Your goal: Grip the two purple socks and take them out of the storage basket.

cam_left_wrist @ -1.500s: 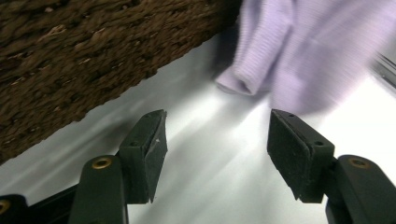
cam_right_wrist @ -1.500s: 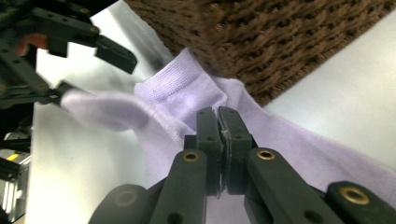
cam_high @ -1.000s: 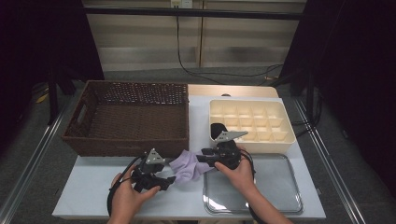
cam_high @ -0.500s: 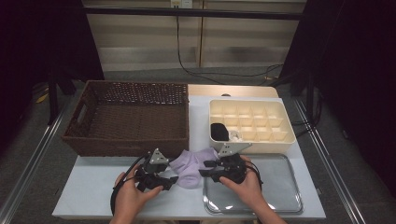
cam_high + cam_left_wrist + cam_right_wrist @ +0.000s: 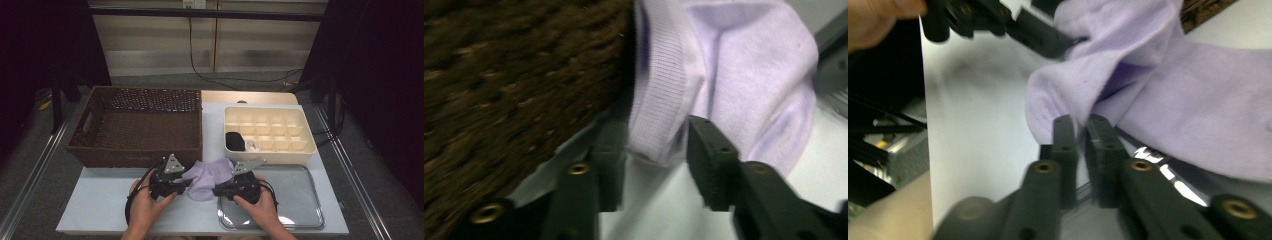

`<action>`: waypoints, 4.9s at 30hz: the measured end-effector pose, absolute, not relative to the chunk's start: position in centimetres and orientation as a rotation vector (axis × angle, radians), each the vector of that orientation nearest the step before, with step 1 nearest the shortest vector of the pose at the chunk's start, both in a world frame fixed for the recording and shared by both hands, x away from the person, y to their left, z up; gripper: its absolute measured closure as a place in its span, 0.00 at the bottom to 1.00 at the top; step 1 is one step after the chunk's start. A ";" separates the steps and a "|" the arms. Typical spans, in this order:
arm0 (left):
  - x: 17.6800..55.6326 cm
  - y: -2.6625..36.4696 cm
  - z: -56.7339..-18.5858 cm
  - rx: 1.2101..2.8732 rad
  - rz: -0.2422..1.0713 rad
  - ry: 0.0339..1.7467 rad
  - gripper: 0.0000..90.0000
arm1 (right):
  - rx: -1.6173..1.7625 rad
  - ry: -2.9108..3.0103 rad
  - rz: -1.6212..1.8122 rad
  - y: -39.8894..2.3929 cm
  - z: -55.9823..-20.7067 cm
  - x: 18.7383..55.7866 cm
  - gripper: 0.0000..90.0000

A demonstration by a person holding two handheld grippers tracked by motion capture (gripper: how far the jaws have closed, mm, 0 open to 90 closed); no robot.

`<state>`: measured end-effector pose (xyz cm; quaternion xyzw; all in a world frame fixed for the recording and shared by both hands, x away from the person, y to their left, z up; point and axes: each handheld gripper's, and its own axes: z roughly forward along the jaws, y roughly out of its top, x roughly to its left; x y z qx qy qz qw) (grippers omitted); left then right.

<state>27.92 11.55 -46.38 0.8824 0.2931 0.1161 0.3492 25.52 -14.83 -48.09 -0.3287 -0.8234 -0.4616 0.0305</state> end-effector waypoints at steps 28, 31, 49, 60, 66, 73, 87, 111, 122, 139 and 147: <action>27.0 13.0 -45.3 2.298 0.130 0.858 0.88 | -1.264 -2.493 -1.454 -20.6 -47.0 27.5 0.89; 26.9 13.1 -45.3 2.303 0.124 0.867 0.86 | -1.263 -2.500 -1.459 -20.6 -46.9 27.1 0.86; 26.8 14.0 -44.1 2.211 0.234 0.880 0.61 | -1.251 -2.574 -1.377 -19.8 -47.8 26.0 0.80; 27.7 12.8 -45.9 2.269 0.112 0.888 0.97 | -1.236 -2.607 -1.314 -19.3 -48.0 25.2 0.79; 27.3 13.0 -45.7 2.308 0.111 0.891 1.00 | -1.235 -2.591 -1.298 -19.7 -48.2 25.3 0.90; 27.0 13.5 -45.4 2.298 0.109 0.872 1.00 | -1.237 -2.613 -1.291 -20.0 -48.1 25.6 0.91; 28.2 12.3 -46.2 2.289 0.158 0.835 0.72 | -1.215 -2.672 -1.346 -19.9 -47.0 24.0 0.81; 28.2 13.1 -45.5 2.354 -0.009 0.905 0.92 | -1.061 -2.714 -1.280 -20.7 -47.0 24.2 1.00; 28.2 13.3 -45.0 2.246 0.099 0.916 0.72 | -1.086 -2.643 -1.402 -20.6 -46.7 24.3 0.90; 27.6 12.1 -46.0 2.411 0.010 0.856 0.90 | -0.915 -2.769 -1.275 -17.2 -47.7 23.9 0.99; 27.4 11.6 -45.2 2.339 0.121 0.810 0.73 | -0.921 -2.741 -1.281 -18.0 -47.6 23.6 0.91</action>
